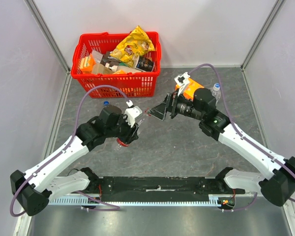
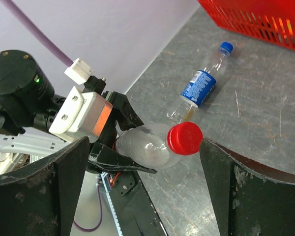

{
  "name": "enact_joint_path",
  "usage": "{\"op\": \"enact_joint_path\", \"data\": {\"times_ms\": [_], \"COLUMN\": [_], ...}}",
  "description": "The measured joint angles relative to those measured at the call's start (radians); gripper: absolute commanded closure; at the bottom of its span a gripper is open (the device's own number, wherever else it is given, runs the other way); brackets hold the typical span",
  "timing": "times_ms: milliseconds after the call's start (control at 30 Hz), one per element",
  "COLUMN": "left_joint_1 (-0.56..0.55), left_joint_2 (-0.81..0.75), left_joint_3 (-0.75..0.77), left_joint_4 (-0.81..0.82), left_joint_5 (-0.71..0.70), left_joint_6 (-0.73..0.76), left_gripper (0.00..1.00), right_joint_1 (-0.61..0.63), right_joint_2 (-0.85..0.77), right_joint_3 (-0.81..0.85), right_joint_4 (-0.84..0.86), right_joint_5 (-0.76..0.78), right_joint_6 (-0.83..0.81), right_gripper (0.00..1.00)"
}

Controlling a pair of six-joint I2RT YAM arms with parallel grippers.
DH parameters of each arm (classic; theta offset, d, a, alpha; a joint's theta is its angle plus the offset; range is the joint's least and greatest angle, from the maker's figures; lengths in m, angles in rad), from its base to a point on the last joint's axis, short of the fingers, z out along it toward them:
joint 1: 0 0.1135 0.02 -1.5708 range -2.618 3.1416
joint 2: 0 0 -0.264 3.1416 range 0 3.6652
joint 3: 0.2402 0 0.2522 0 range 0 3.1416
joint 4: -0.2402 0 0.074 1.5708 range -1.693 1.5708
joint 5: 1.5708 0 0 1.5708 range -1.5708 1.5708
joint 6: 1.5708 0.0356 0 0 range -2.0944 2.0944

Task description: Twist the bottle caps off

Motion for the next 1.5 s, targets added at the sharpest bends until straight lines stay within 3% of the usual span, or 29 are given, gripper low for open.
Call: {"op": "enact_joint_path", "data": {"times_ms": [267, 533, 633, 700, 767, 1033, 1200, 1500], "left_joint_1": [0.0, 0.0, 0.0, 0.0, 0.0, 0.0, 0.0, 0.0], "left_joint_2": [0.047, 0.008, 0.003, 0.003, 0.003, 0.002, 0.001, -0.001], "left_joint_3": [-0.033, -0.061, -0.061, -0.061, -0.061, -0.063, -0.063, -0.063], "left_joint_4": [0.002, 0.005, 0.007, 0.006, 0.007, 0.007, 0.007, 0.008], "left_joint_5": [-0.13, -0.161, -0.16, -0.159, -0.159, -0.145, -0.129, -0.129], "left_joint_6": [-0.003, -0.01, -0.01, -0.011, -0.011, -0.01, -0.011, -0.011], "left_gripper": [0.56, 0.56, 0.56, 0.56, 0.56, 0.56, 0.56, 0.56], "right_joint_1": [-0.014, -0.038, -0.038, -0.038, -0.038, -0.038, -0.038, -0.037], "right_joint_2": [0.133, 0.237, 0.263, 0.277, 0.291, 0.322, 0.322, 0.331], "right_joint_3": [0.0, 0.0, 0.0, 0.0, 0.0, -0.005, -0.021, -0.047], "right_joint_4": [0.043, 0.105, 0.116, 0.122, 0.135, 0.183, 0.212, 0.25], "right_joint_5": [-0.003, -0.035, -0.047, -0.051, -0.056, -0.082, -0.09, -0.125], "right_joint_6": [0.101, 0.171, 0.186, 0.195, 0.203, 0.241, 0.259, 0.303], "right_gripper": [0.02, 0.04, 0.09, 0.22, 0.28, 0.3, 0.45, 0.48]}}
